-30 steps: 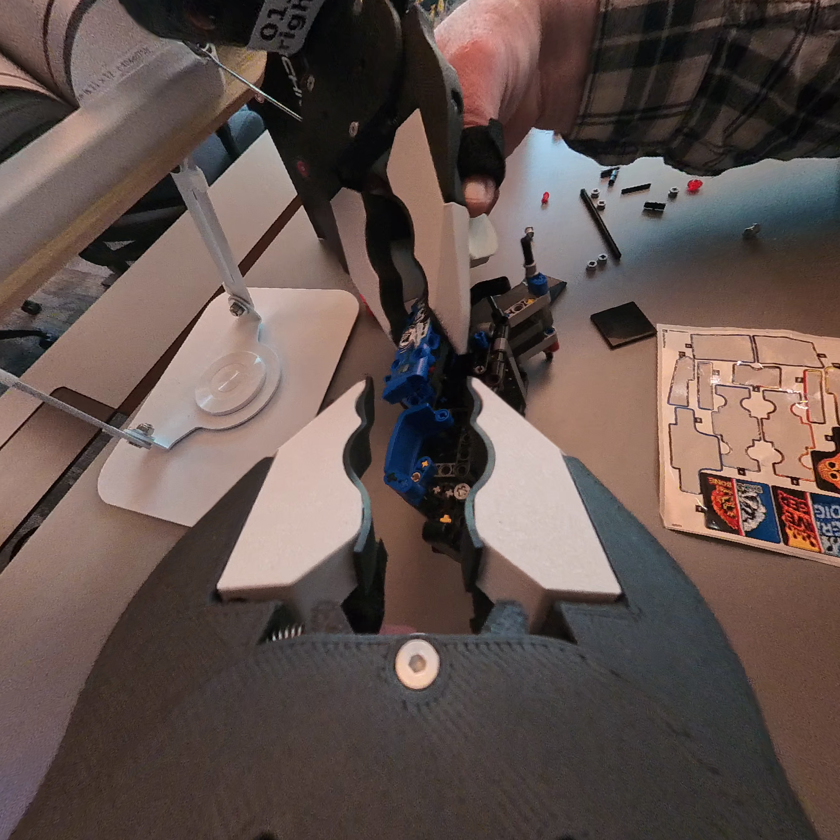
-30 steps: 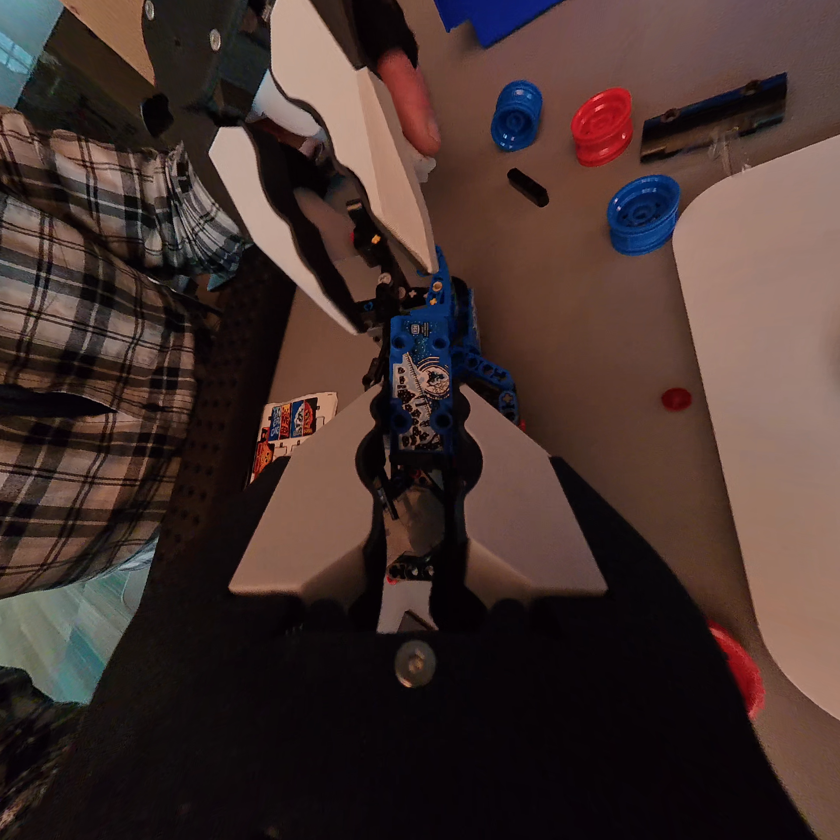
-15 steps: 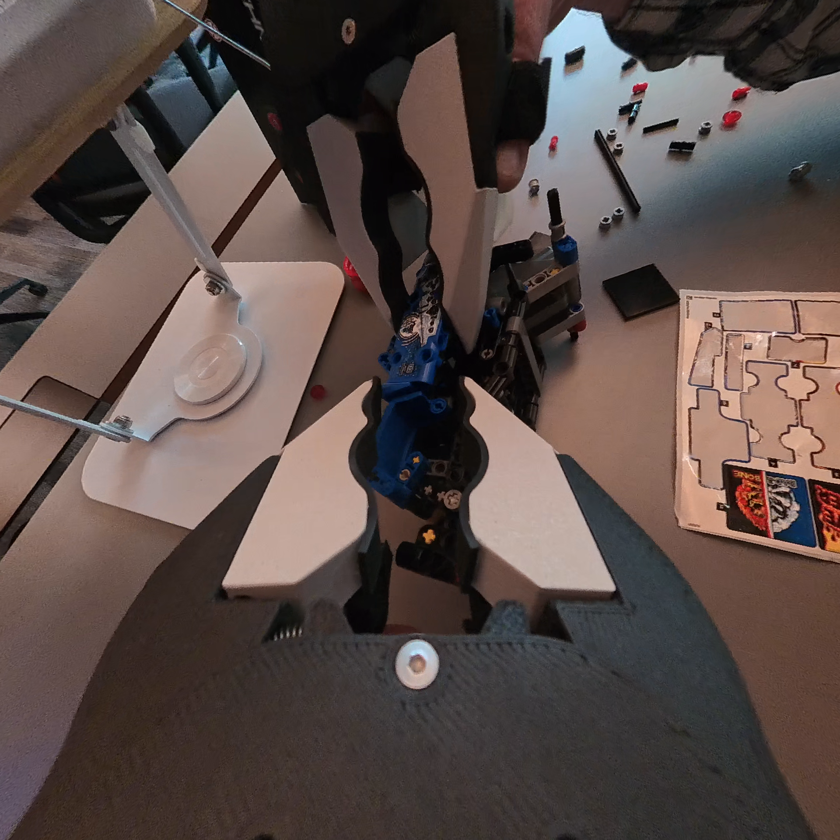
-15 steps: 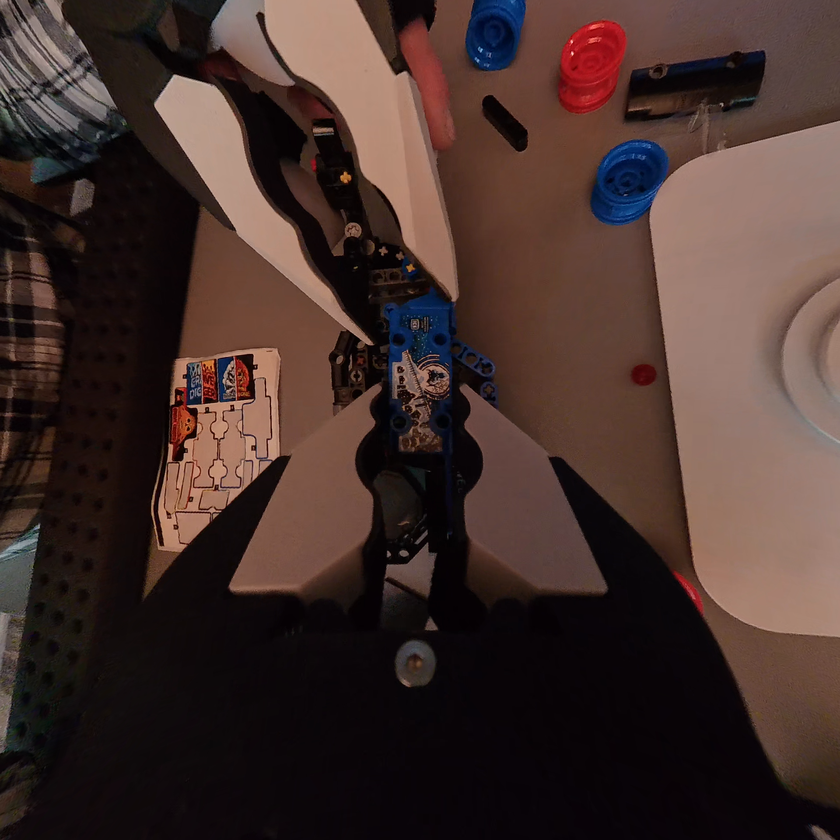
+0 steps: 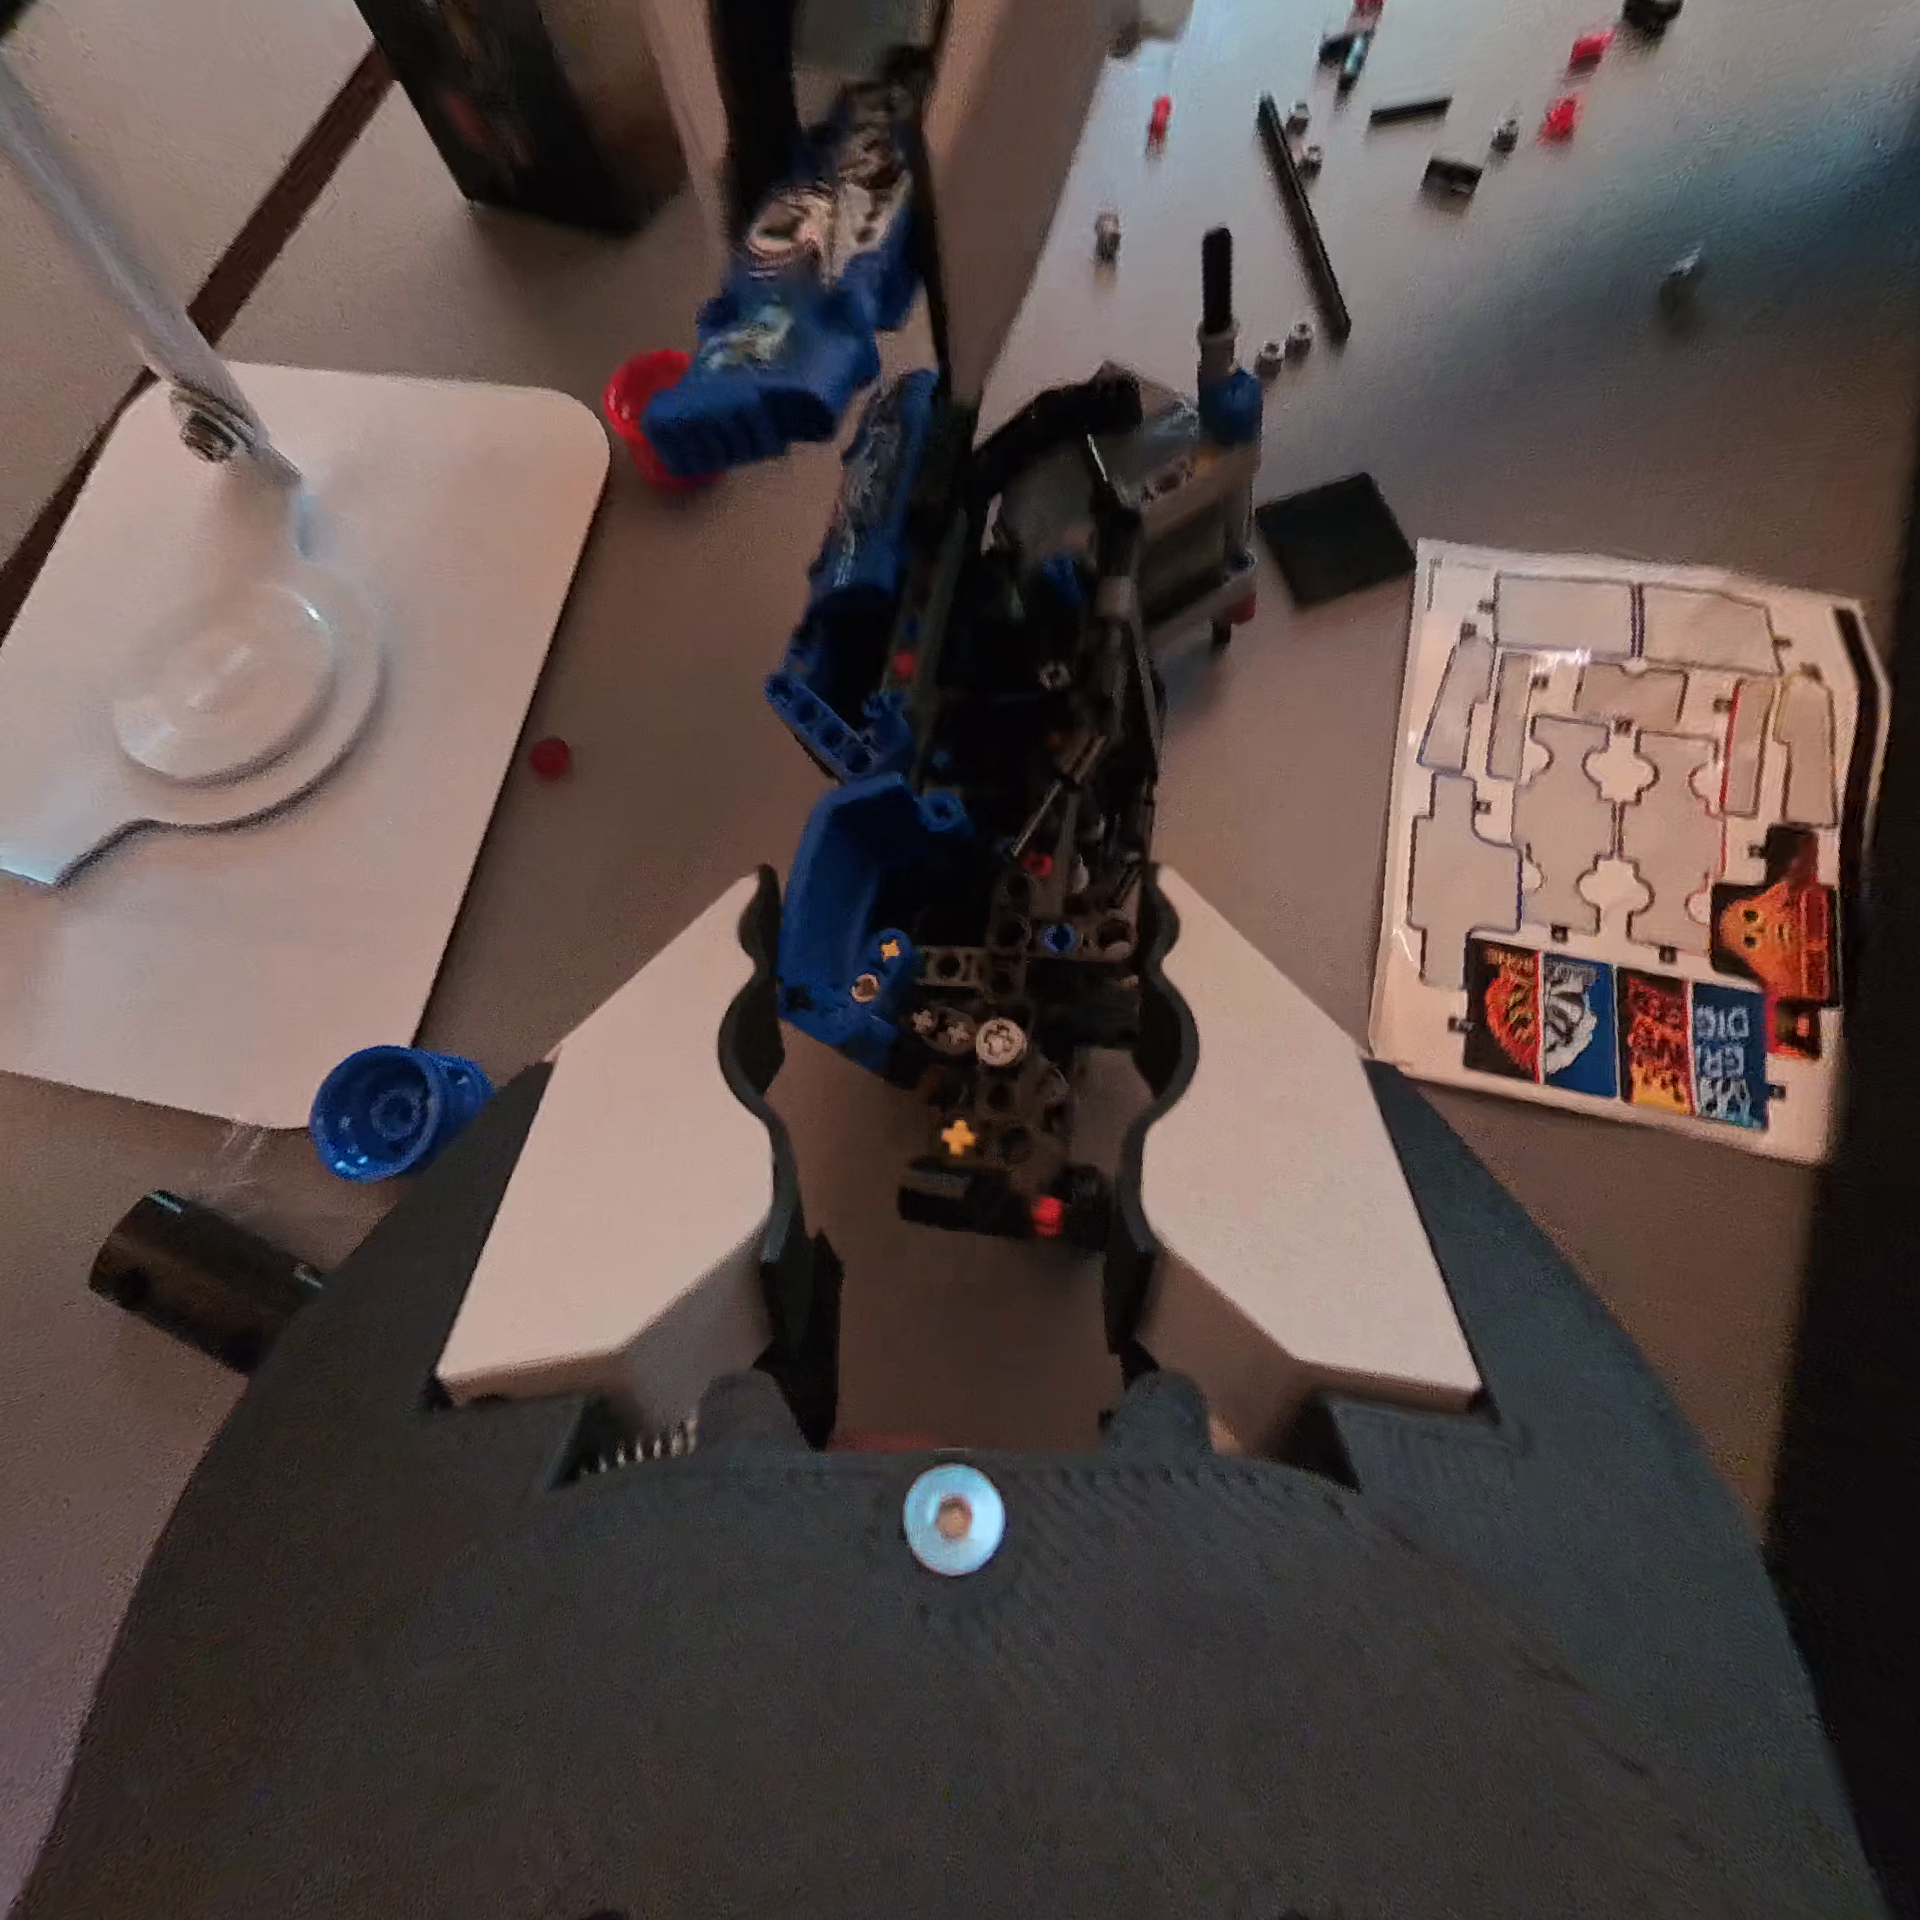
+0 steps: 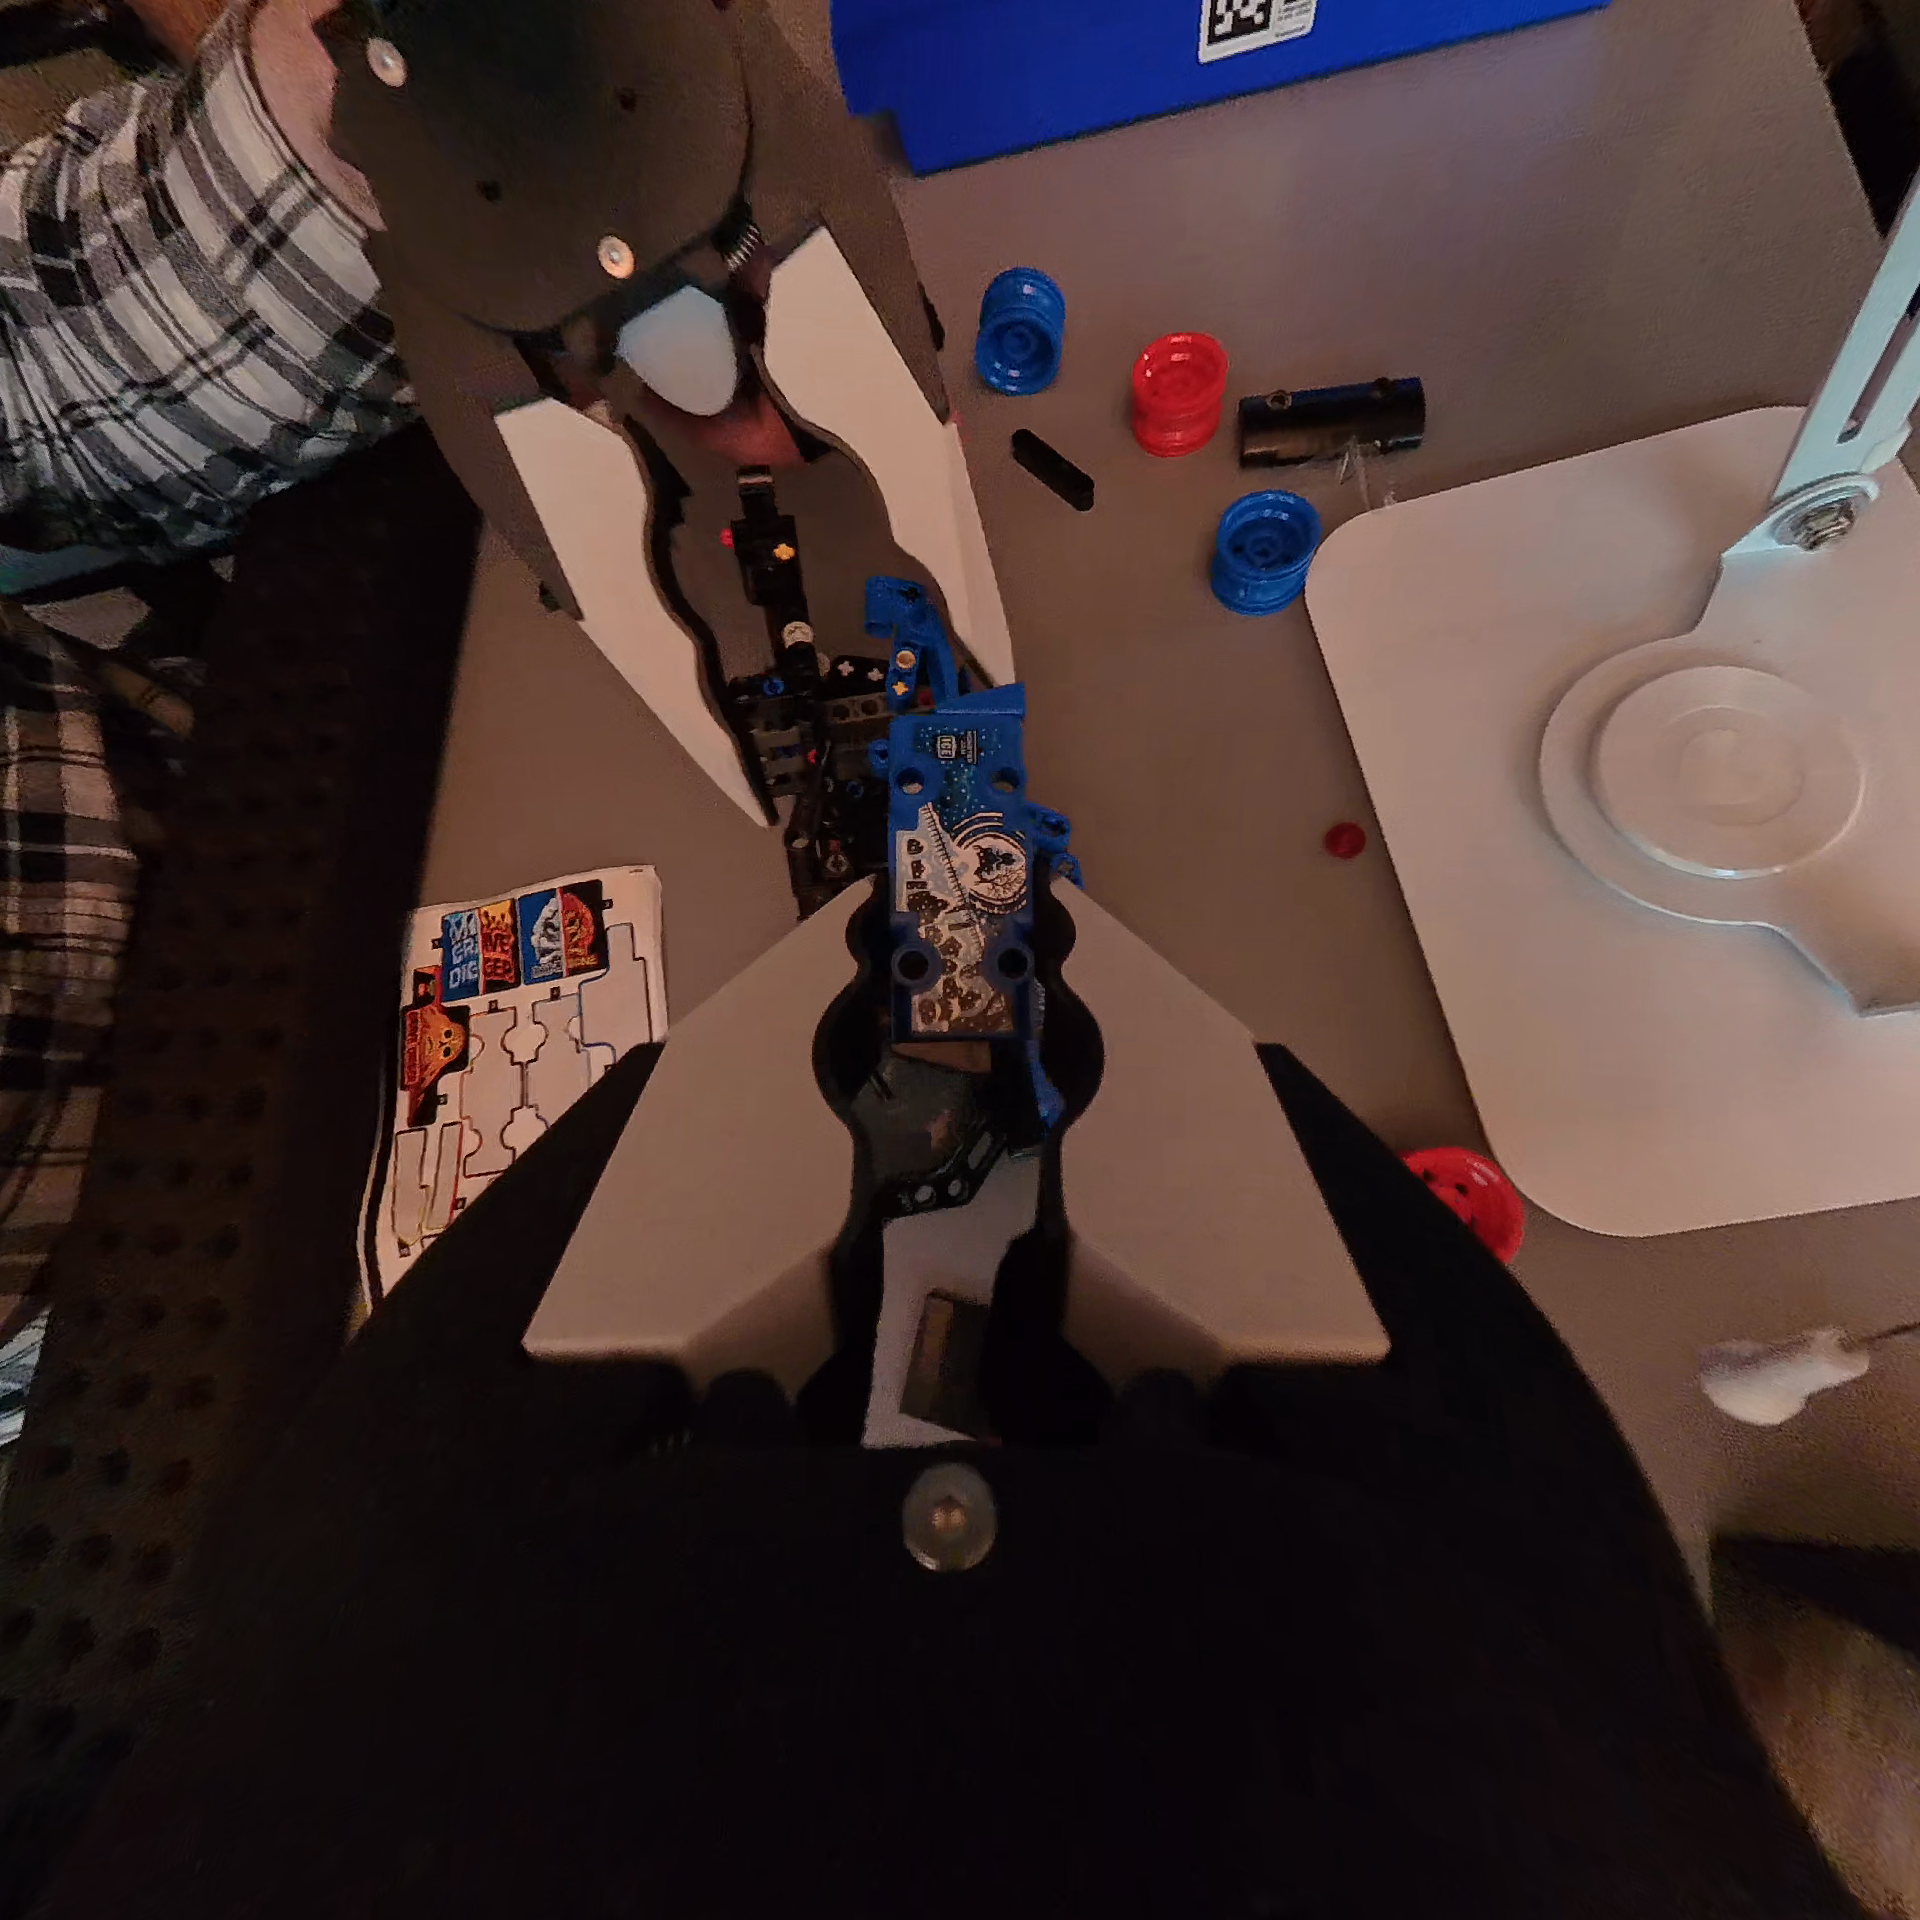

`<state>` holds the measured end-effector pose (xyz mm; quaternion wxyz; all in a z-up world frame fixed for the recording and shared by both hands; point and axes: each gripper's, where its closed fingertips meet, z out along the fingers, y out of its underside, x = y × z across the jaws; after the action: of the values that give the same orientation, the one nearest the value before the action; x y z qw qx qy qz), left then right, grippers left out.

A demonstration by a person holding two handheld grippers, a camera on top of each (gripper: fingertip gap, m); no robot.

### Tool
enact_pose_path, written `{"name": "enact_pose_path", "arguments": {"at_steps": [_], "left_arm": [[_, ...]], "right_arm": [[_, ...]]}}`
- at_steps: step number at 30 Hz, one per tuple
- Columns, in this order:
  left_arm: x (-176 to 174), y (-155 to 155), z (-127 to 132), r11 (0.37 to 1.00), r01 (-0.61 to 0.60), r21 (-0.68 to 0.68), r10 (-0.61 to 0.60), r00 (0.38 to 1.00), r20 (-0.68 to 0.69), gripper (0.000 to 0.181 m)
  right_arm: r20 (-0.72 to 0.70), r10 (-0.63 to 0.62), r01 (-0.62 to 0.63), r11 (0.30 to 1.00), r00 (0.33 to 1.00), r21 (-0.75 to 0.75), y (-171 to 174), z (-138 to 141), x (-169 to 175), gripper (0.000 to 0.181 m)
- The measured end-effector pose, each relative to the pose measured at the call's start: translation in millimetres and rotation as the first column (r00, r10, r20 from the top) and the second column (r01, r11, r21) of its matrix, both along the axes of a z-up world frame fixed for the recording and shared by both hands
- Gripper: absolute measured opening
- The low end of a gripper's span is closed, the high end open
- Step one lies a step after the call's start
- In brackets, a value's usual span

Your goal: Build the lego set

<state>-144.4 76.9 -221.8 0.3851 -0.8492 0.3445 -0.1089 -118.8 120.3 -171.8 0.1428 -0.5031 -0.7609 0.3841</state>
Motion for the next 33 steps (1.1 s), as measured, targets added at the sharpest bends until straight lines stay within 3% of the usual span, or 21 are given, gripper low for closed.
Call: {"name": "enact_pose_path", "arguments": {"at_steps": [6,13,19,23,28,33], "left_arm": [[3.3,0.6,3.6,0.994,0.016,0.104,0.0,0.988,-0.153,0.065],[8.8,-7.0,12.5,0.941,0.045,0.336,0.098,0.913,-0.396,0.064],[19.5,-15.6,15.3,0.877,0.069,0.476,0.179,0.872,-0.456,0.064],[21.5,-16.2,15.5,0.863,0.084,0.499,0.187,0.863,-0.469,0.064],[23.4,-17.2,15.5,0.848,0.101,0.52,0.196,0.853,-0.484,0.064],[23.6,-17.9,15.3,0.843,0.105,0.528,0.205,0.844,-0.495,0.065]], "right_arm": [[-0.058,-0.024,0.028,0.996,0.998,0.081,-4.9,3.8,11.7,0.024],[-0.109,0.001,0.023,0.975,0.994,0.22,-25.3,1.7,24.2,0.025],[-0.13,0.03,0.021,0.927,0.991,0.374,-44.3,-9.2,28.2,0.024],[-0.153,0.028,0.049,0.88,0.988,0.473,-43.2,-7.3,30.7,0.024],[-0.236,-0.033,0.133,0.897,0.971,0.42,-32.6,16.3,39.3,0.024],[-0.245,-0.038,0.142,0.894,0.969,0.425,-32.4,19.8,51.0,0.024]]}}
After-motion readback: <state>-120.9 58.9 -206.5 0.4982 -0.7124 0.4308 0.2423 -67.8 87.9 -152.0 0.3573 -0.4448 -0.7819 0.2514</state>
